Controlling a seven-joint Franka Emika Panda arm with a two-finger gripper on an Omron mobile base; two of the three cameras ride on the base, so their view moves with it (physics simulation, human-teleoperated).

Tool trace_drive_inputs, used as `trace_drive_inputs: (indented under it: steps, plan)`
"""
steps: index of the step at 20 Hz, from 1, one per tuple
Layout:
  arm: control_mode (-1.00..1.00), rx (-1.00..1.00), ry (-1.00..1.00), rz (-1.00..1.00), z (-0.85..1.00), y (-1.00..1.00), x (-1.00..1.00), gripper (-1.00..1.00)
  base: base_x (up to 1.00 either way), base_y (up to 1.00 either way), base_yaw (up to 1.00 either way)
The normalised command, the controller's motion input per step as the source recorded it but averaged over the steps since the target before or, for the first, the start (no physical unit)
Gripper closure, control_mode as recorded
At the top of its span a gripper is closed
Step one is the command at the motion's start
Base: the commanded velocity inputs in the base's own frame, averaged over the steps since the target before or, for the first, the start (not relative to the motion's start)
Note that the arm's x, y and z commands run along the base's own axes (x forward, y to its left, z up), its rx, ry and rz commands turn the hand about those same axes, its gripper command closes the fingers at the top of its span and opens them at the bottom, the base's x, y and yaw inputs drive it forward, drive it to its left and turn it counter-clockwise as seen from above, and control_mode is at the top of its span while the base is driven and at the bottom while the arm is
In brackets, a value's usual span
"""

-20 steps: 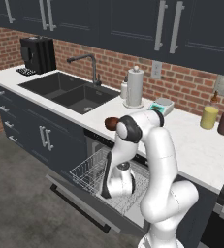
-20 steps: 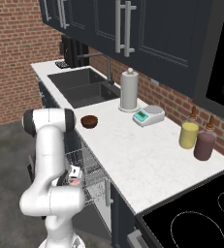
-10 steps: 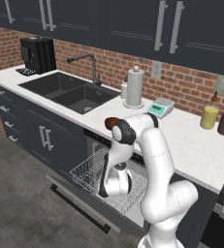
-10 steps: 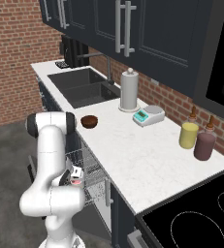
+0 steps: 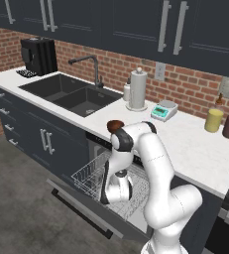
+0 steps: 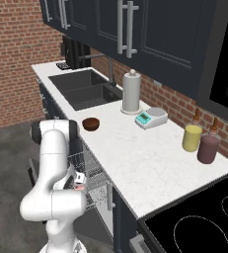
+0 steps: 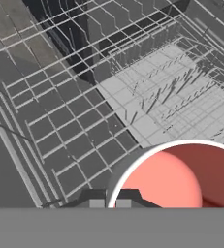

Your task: Pick up the cup and bowl from the counter, place them in the dishwasher, and close the dishwasher door.

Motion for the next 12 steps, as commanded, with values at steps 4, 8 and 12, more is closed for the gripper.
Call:
trace_drive_inputs:
  steps: [4,8,12]
  plan:
    - [-1.0,0.0,0.01,0.0,-0.14,0.0,0.14,1.0,0.0,0.0,0.0]
    - [-1.0,0.0,0.0,0.0,-0.16,0.0,0.19,1.0,0.0,0.0,0.0]
    - [-1.0,0.0,0.0,0.0,-0.2,0.0,0.2,1.0,0.0,0.0,0.0]
